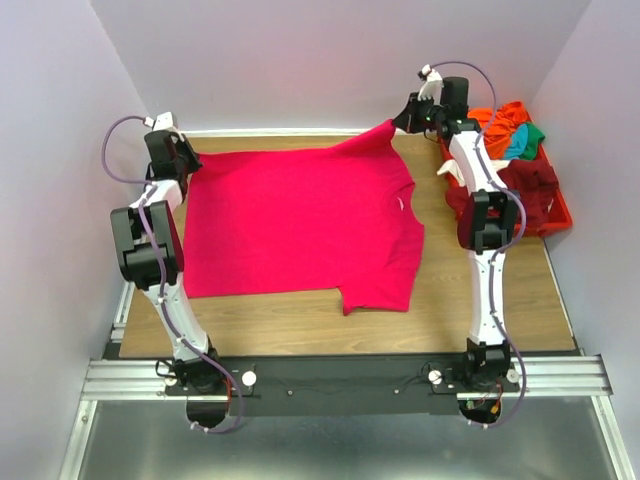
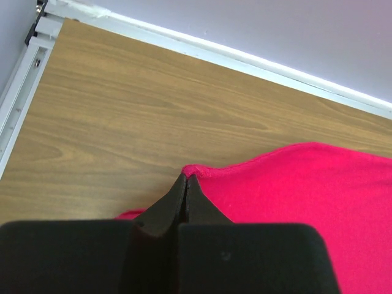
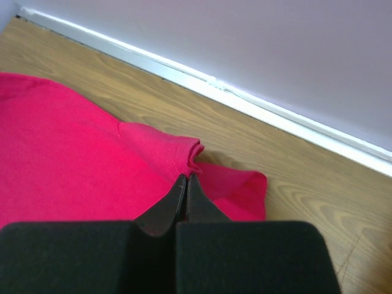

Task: Fold and stack the t-shirts
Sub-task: Fold the tshirt

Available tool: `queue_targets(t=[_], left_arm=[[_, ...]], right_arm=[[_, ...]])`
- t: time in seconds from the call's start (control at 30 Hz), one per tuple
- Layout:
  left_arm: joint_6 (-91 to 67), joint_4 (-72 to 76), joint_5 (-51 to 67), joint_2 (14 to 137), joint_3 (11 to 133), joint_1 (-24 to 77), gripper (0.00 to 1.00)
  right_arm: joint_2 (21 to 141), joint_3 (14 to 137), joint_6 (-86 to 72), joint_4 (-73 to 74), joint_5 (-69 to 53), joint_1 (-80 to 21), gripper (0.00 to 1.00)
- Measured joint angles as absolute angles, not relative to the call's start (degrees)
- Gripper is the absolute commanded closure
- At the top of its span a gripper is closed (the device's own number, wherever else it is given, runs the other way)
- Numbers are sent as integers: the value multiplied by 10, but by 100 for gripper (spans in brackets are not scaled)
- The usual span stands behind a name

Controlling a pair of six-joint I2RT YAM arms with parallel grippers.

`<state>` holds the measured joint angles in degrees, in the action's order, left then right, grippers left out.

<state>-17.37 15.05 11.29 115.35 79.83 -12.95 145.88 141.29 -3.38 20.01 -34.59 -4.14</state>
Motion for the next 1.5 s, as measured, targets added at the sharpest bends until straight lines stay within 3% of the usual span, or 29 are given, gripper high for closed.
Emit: queue_targets(t=[0.5, 1.5], left_arm=[[-155, 89, 138, 1227, 890, -146, 100], [-155, 106, 137, 1184, 818, -168, 100]], right_arm=[[1227, 1166, -21, 175, -396, -59, 99], [1092, 957, 32, 163, -394, -71, 99]])
